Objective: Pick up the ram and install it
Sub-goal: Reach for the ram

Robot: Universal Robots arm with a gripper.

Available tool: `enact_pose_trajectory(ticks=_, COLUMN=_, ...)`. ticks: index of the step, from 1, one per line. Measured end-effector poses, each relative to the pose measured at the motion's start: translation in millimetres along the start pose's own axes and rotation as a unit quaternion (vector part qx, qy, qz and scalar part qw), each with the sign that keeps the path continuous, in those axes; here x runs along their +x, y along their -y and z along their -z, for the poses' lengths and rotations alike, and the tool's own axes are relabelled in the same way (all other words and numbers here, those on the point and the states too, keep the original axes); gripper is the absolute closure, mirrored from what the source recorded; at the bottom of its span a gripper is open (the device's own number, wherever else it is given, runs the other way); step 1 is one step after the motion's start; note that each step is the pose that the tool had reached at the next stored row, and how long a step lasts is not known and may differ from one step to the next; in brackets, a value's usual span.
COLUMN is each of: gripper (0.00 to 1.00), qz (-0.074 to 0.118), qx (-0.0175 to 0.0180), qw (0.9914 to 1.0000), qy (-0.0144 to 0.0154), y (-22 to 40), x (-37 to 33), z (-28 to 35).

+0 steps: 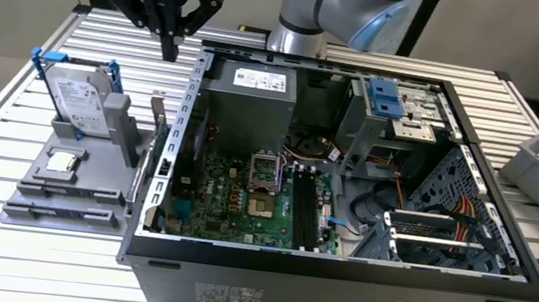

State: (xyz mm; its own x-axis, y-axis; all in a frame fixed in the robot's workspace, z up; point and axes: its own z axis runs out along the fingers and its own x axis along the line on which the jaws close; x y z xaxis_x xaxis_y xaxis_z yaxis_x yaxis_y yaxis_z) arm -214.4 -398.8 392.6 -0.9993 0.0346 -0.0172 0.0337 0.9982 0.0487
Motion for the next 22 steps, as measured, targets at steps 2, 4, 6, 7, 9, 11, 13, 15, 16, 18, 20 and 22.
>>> enact_pose_trajectory(ticks=2, gripper=1.0, qz=0.0, qx=0.0, qw=1.0, qy=0.0, y=0.1, x=2.1, z=0.0)
enact_pose_trajectory(ticks=4, gripper=1.0, qz=0.0, qx=0.0, qw=1.0, qy=0.0, y=0.1, x=3.6, z=0.1)
enact_pose_trajectory(ticks=6, gripper=1.0, qz=0.0, qx=0.0, qw=1.0, qy=-0.0001, y=0.2, x=4.8, z=0.1)
enact_pose_trajectory(ticks=7, gripper=1.0, qz=0.0, qx=0.0001, qw=1.0, qy=-0.0002, y=0.2, x=5.9, z=0.2)
enact_pose_trajectory(ticks=9, gripper=1.0, qz=0.0, qx=0.0, qw=1.0, qy=0.0, y=0.3, x=8.0, z=0.1)
enact_pose_trajectory(ticks=11, gripper=1.0, qz=0.0, qx=0.0, qw=1.0, qy=-0.0001, y=0.3, x=9.9, z=0.2)
enact_pose_trajectory(ticks=13, gripper=1.0, qz=0.0, qx=0.0001, qw=1.0, qy=-0.0002, y=0.3, x=12.6, z=0.4)
enact_pose_trajectory(ticks=15, gripper=1.0, qz=0.0, qx=0.0, qw=1.0, qy=-0.0001, y=0.5, x=15.5, z=0.2)
enact_pose_trajectory(ticks=16, gripper=1.0, qz=0.0, qx=0.0001, qw=1.0, qy=-0.0001, y=0.5, x=16.0, z=0.3)
enact_pose_trajectory(ticks=18, gripper=1.0, qz=0.0, qx=0.0, qw=1.0, qy=-0.0001, y=0.5, x=16.6, z=0.2)
enact_pose_trajectory(ticks=20, gripper=1.0, qz=0.0, qx=0.0001, qw=1.0, qy=-0.0002, y=0.6, x=17.8, z=0.4)
enact_pose_trajectory(ticks=22, gripper=1.0, qz=0.0, qx=0.0001, qw=1.0, qy=-0.0001, y=0.6, x=18.7, z=0.4)
